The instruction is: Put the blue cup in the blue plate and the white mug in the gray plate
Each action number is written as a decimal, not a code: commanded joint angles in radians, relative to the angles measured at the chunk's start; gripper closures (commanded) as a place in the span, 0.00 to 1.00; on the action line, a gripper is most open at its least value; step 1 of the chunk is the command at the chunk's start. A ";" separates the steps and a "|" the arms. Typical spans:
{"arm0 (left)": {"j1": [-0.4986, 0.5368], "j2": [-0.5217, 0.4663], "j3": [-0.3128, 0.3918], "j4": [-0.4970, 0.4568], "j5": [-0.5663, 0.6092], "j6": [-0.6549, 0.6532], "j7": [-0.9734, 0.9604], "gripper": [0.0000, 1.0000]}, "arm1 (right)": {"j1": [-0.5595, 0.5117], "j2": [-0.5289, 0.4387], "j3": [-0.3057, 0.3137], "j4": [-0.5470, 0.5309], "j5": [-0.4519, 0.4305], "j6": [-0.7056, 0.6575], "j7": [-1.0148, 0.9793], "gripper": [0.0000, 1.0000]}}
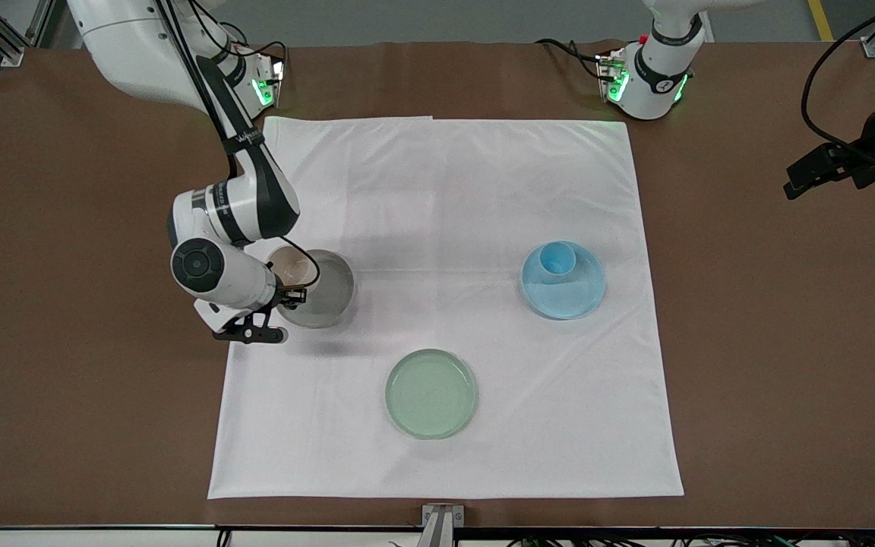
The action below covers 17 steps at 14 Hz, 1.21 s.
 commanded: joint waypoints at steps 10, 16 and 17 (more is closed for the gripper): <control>0.062 -0.035 -0.092 -0.028 0.001 0.027 -0.011 0.00 | 0.034 0.070 -0.011 0.046 0.016 0.029 0.003 0.63; 0.066 -0.037 -0.088 -0.020 0.003 0.015 -0.011 0.00 | 0.002 -0.029 -0.020 0.044 0.012 -0.132 0.002 0.00; 0.066 -0.037 -0.088 -0.020 0.003 0.015 -0.011 0.00 | -0.022 -0.078 -0.020 0.040 0.009 -0.189 -0.001 0.00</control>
